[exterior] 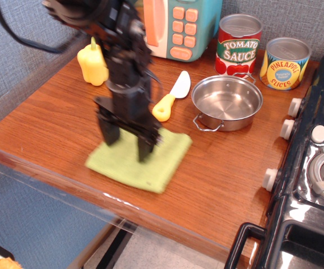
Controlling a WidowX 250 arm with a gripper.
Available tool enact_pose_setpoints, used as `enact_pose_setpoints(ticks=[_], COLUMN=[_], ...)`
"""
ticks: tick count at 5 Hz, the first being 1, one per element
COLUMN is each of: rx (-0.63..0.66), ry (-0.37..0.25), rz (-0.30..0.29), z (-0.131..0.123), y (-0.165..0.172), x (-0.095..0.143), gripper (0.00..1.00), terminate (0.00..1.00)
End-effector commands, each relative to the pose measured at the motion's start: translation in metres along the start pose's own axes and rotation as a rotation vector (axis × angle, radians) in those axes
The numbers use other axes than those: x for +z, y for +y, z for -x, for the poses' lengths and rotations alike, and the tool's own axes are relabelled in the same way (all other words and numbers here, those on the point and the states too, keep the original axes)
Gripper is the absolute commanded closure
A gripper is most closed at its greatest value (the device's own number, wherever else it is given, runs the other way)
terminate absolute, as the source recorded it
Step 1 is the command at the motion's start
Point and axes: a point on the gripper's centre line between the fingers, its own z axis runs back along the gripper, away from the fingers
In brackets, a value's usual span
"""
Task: PLACE THE YELLOW CLOTH SIDE OF THE TABLE
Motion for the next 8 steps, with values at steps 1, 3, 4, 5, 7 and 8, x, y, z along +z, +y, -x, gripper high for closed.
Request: enact_pose_setpoints(ticks=[1,3,4,5,7,8], rx=[0.033,0.011,-0.051,-0.069,-0.117,-0.153], ry=[-0.026,-0.065,-0.111,-0.104,-0.055,-0.027], rz=[-0.014,0.03,0.044,0.055,0.021,-0.015], z=[-0.001,-0.006,-0.006,-0.008,-0.012,-0.003], y=[0.081,0.085,0.054,0.028,-0.003,-0.008], x=[0.03,0.046,0.059,0.052,0.018,-0.002], gripper=[0.0,0.0,0.0,0.0,0.0,0.0], terminate=[0.0,0.0,0.0,0.0,0.0,0.0])
